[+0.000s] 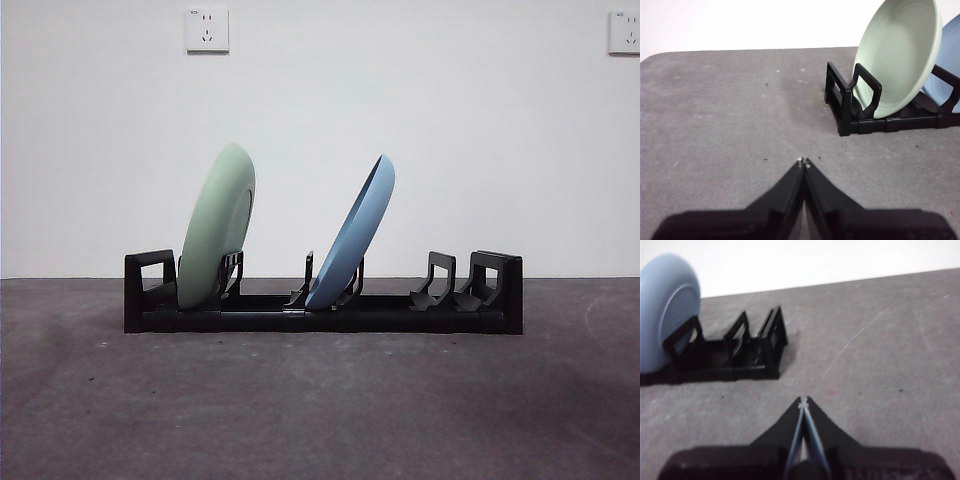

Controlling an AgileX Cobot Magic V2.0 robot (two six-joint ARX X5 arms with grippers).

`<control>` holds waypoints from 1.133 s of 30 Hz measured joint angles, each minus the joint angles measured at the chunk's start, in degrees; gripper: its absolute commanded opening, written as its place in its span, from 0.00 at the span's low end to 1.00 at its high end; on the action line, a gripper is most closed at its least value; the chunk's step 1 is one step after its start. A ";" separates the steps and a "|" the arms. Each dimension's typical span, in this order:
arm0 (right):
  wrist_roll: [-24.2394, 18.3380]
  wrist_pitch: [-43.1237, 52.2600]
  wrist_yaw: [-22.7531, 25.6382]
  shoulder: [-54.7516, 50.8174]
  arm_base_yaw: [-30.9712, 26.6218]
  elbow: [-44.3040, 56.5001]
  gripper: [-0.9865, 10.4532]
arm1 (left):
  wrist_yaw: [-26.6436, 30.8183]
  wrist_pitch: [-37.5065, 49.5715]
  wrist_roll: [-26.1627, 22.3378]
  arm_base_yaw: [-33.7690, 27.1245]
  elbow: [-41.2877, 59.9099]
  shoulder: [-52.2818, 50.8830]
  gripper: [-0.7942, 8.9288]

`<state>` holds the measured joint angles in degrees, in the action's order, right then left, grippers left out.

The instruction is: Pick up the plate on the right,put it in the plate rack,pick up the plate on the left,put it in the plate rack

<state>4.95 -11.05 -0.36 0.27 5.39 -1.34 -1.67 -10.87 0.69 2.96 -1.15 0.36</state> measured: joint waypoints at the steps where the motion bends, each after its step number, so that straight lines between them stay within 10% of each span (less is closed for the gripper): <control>1: -0.07 0.35 -0.61 0.02 0.00 0.04 0.07 | 0.00 0.00 0.00 0.00 0.00 0.00 0.08; 34: 0.17 0.42 -0.98 -0.02 0.00 0.09 0.07 | 0.00 0.00 0.00 0.00 0.00 0.00 0.08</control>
<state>5.13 -10.63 -1.34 0.25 5.39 -1.26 -1.67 -10.87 0.69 2.96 -1.15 0.36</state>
